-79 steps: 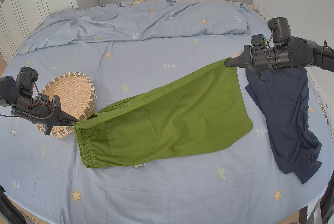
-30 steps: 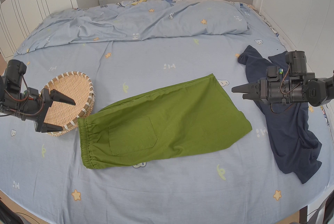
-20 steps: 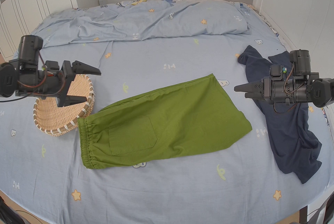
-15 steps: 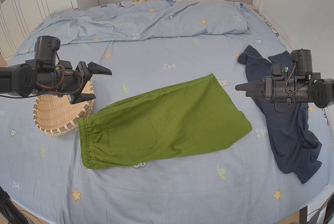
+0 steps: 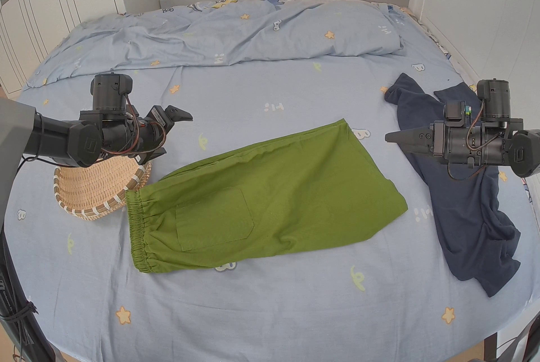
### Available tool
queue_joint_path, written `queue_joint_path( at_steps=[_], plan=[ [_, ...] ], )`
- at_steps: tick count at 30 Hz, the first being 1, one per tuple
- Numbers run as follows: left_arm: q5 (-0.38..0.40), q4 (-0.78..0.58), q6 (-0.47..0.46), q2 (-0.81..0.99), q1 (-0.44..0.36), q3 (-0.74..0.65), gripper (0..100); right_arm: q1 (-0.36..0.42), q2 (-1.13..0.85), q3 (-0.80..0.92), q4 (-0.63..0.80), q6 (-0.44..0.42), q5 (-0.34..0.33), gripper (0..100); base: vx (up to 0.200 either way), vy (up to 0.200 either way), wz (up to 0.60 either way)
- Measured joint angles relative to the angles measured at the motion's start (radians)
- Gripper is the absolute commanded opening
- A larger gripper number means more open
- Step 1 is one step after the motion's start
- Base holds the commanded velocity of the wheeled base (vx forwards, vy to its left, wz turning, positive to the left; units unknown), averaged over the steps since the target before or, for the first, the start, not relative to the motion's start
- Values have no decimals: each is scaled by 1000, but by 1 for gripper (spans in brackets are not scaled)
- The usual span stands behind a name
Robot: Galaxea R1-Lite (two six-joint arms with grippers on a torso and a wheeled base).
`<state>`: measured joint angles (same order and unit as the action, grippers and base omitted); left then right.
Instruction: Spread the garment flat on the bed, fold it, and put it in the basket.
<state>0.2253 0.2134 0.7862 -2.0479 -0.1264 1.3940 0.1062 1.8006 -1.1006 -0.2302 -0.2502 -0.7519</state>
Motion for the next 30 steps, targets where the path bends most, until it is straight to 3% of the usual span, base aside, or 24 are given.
queue_joint_path(
  at_steps=[12,30],
  plan=[
    [-73,10,-2,-30,20,-12,100,0,5,8,-27,0,-2,100,0,0,0],
    [-83,8,-2,48,162,-80,100,10,8,16,-27,0,-2,100,0,0,0]
  ],
)
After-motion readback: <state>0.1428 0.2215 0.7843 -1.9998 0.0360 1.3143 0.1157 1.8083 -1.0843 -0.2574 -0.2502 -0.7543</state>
